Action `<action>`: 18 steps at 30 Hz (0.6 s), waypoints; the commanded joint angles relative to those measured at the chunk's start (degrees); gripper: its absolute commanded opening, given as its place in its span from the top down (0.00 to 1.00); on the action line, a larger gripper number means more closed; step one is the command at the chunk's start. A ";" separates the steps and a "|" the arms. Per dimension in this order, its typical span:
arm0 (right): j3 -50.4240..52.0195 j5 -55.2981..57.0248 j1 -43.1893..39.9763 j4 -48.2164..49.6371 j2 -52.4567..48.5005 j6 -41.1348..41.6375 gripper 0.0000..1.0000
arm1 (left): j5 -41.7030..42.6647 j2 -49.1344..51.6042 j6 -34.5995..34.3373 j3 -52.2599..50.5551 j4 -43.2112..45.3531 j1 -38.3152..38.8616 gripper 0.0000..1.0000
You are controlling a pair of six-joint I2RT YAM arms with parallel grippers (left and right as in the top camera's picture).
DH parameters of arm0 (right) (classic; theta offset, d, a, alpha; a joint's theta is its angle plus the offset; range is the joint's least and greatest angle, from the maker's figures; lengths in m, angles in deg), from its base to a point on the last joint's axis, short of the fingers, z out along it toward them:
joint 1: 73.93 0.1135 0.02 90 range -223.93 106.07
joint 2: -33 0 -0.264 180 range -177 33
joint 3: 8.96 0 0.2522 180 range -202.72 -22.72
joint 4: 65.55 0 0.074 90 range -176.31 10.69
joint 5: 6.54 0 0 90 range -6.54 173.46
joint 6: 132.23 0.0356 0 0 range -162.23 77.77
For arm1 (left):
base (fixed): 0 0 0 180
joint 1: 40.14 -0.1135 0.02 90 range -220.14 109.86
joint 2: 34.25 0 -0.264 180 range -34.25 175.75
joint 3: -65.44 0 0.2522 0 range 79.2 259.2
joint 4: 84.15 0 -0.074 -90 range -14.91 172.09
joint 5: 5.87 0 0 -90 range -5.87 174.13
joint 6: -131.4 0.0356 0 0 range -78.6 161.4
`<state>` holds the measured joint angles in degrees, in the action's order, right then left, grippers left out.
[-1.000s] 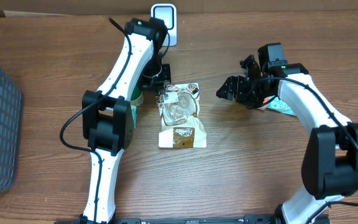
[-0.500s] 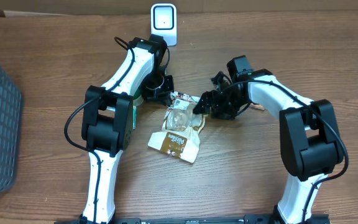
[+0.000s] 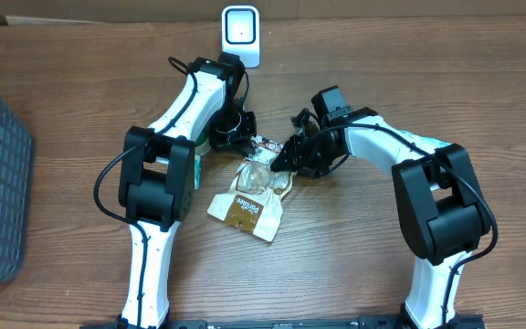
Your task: Scan the item barcode
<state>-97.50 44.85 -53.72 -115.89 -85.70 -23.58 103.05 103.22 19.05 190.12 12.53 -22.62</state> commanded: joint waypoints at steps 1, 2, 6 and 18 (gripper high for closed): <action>-0.61 -1.29 -1.36 3.58 -0.48 1.09 0.67 | -0.81 1.92 0.50 -2.01 0.52 0.39 0.96; -0.85 -2.25 -1.86 4.83 -0.48 1.07 0.67 | -0.83 1.92 0.50 -2.01 0.50 0.39 0.96; -1.49 -6.67 -3.37 16.02 -0.48 3.19 0.57 | -0.76 1.92 0.50 -2.01 0.35 0.59 0.96; -3.08 -5.70 -12.76 -4.55 -0.48 -3.08 0.28 | 0.63 1.92 0.50 -2.01 0.92 0.68 0.96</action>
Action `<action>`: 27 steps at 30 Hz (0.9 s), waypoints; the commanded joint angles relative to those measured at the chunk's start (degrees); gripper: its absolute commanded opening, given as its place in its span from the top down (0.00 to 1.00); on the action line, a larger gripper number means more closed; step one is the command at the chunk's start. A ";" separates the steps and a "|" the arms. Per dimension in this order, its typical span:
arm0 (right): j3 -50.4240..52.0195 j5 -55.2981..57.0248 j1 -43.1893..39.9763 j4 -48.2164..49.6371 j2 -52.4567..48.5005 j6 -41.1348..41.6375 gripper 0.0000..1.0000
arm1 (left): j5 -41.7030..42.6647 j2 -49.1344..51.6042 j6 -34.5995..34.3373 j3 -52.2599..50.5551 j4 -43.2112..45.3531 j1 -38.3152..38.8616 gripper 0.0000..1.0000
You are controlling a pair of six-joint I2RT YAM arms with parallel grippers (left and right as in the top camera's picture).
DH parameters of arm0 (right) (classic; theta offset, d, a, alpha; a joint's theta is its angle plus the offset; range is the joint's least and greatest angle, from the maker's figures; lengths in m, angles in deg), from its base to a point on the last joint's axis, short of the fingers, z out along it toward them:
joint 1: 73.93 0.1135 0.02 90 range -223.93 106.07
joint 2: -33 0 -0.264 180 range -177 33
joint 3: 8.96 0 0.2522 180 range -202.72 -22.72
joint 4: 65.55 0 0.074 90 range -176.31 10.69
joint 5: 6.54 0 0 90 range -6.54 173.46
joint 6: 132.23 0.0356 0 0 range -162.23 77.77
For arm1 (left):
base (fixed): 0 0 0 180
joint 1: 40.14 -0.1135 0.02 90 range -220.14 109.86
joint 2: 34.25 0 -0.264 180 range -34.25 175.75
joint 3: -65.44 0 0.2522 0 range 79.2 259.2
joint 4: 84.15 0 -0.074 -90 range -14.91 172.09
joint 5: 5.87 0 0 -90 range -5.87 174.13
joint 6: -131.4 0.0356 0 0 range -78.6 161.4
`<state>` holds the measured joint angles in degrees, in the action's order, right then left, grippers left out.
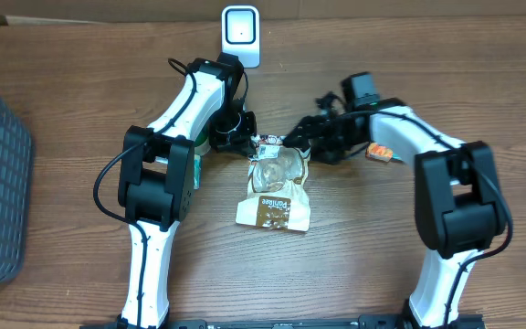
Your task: Scan the item barcode
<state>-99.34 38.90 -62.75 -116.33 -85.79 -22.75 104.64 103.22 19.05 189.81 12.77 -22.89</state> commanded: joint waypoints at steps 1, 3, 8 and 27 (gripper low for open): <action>-1.25 0.94 -4.74 -6.60 -0.37 -4.92 0.28 | -0.96 1.92 0.50 -1.70 0.81 0.94 0.96; -1.25 1.92 -6.29 -11.56 -0.37 -6.84 0.28 | -0.96 1.92 0.50 -1.70 0.79 0.94 0.96; -0.09 1.99 -6.38 -20.20 -0.39 -12.11 0.27 | -0.96 1.92 0.50 -1.70 0.85 0.94 0.96; 10.34 -3.52 6.75 1.90 -0.39 1.99 0.78 | -0.96 1.92 0.50 -1.70 0.81 0.94 0.96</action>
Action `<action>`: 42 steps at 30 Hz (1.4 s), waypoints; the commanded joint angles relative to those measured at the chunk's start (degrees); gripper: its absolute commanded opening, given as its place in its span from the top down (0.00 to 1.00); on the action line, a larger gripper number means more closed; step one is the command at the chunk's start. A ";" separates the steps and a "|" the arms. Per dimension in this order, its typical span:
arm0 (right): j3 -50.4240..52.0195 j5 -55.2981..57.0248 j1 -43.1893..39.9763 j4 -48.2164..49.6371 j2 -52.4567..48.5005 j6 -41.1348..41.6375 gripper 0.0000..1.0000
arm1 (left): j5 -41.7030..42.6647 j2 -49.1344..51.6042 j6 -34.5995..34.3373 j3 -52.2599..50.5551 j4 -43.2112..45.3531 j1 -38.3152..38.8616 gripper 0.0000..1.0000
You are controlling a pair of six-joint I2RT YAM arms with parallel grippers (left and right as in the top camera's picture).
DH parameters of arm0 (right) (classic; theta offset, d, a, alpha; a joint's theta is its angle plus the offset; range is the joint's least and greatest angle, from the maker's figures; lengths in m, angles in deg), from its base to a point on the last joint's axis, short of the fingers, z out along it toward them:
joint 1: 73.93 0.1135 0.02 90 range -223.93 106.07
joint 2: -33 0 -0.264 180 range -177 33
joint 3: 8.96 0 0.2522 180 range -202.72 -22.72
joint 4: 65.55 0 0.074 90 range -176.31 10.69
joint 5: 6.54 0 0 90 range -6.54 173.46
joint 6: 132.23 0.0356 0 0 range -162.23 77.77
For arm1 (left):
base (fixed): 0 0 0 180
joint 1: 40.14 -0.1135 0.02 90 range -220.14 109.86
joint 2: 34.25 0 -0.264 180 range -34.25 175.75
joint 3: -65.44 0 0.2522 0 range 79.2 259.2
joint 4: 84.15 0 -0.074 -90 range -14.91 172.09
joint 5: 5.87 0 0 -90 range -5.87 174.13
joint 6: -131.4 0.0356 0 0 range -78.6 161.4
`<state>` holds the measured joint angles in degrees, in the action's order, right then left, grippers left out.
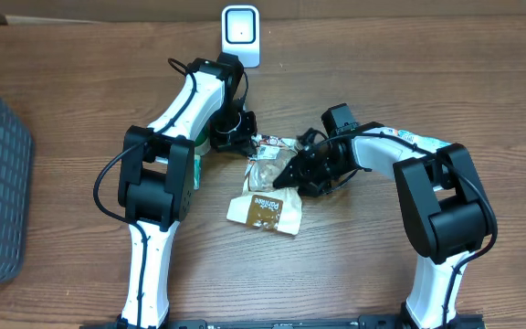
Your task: Scan the item barcode
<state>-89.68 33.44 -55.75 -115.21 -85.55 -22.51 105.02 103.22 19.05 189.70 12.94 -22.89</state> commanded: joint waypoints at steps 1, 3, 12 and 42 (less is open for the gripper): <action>0.68 1.95 -0.24 0.98 -0.63 1.75 0.83 | -1.36 1.92 0.52 -1.60 0.70 0.92 0.96; 0.66 1.95 -0.26 1.20 -0.63 1.73 0.92 | -1.40 1.92 0.52 -1.60 1.16 0.72 0.96; -1.27 2.03 -1.36 0.70 3.37 -2.23 0.96 | -1.40 -0.17 6.60 6.78 -4.04 -1.95 0.96; -13.92 -1.07 2.54 -8.41 31.43 -19.52 0.96 | -6.93 -28.79 11.43 29.75 -18.05 -27.02 0.00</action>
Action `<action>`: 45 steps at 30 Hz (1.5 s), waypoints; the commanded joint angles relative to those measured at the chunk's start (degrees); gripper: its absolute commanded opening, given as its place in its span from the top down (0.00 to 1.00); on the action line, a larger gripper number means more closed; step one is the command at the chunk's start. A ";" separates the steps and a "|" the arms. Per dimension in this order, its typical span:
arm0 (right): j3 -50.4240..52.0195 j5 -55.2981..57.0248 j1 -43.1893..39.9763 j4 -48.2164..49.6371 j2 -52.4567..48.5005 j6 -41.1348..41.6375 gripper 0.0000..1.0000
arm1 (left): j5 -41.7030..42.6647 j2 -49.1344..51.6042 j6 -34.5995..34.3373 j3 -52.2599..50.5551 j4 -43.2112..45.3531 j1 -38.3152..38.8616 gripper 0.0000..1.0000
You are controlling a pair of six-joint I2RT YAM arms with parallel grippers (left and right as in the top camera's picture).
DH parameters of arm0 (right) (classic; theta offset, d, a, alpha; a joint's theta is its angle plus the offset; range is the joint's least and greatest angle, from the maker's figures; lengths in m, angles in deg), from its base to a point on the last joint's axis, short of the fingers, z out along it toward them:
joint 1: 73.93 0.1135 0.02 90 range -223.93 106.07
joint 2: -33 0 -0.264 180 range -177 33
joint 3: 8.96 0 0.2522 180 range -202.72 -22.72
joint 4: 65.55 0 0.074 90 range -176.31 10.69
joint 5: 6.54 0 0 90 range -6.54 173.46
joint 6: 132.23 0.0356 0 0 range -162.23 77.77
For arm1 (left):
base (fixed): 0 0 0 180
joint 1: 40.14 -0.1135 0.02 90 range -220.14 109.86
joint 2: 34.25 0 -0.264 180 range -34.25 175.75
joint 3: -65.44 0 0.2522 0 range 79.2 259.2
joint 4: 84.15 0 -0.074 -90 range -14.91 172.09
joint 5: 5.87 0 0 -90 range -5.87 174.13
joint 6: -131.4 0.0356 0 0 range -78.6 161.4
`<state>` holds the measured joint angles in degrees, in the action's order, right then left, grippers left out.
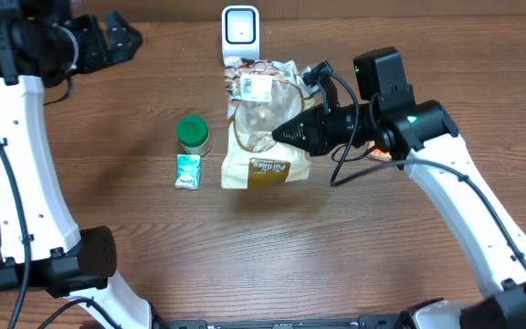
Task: Scan the item barcode
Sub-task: 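Lift the snack bag with the right gripper to the white scanner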
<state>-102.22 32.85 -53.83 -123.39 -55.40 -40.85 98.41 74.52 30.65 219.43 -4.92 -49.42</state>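
Note:
A clear plastic bag (265, 137) with a brown label strip along its lower edge hangs above the table, and my right gripper (279, 133) is shut on its right side. Its top end carries a white sticker (256, 87) and lies just below the white scanner (240, 32) at the table's back edge. My left gripper (121, 37) is raised at the far upper left, well clear of the bag, with nothing in it. Whether its fingers are open or shut does not show.
A green-lidded can (193, 133) stands left of the bag, with a small green packet (187, 171) in front of it. A small orange item (382, 153) lies behind my right wrist. A grey mesh basket sits at the left edge.
My right gripper has lifted the bag off the table and now holds it up by the scanner. My left arm has left the bag's top and risen to the upper left, uncovering the can and packet.
The bag lay on the table with my left gripper at its top end and my right gripper at its right side. The right gripper was then drawn back to the right, then at the bag again. Now it holds the bag raised at the scanner, the left arm away.

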 commanded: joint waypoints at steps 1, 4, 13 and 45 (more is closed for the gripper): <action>-1.38 -0.17 0.83 -0.24 1.29 -1.14 0.96 | -0.37 -0.09 -0.15 0.02 -0.17 -0.50 0.01; -1.38 3.65 0.85 -0.37 1.29 2.12 0.96 | -1.22 -0.09 -0.15 0.02 -0.17 -0.44 0.00; -16.02 27.65 3.26 -13.27 -3.96 5.92 0.96 | -1.20 -0.09 -0.15 0.02 -0.17 -0.46 0.00; -42.34 94.99 13.44 46.21 -49.64 -52.30 0.96 | -1.20 -0.09 -0.15 0.02 -0.15 -0.46 0.00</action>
<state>-143.40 130.15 -41.52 -77.88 -105.43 -89.17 97.52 74.57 30.68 219.38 -5.20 -49.88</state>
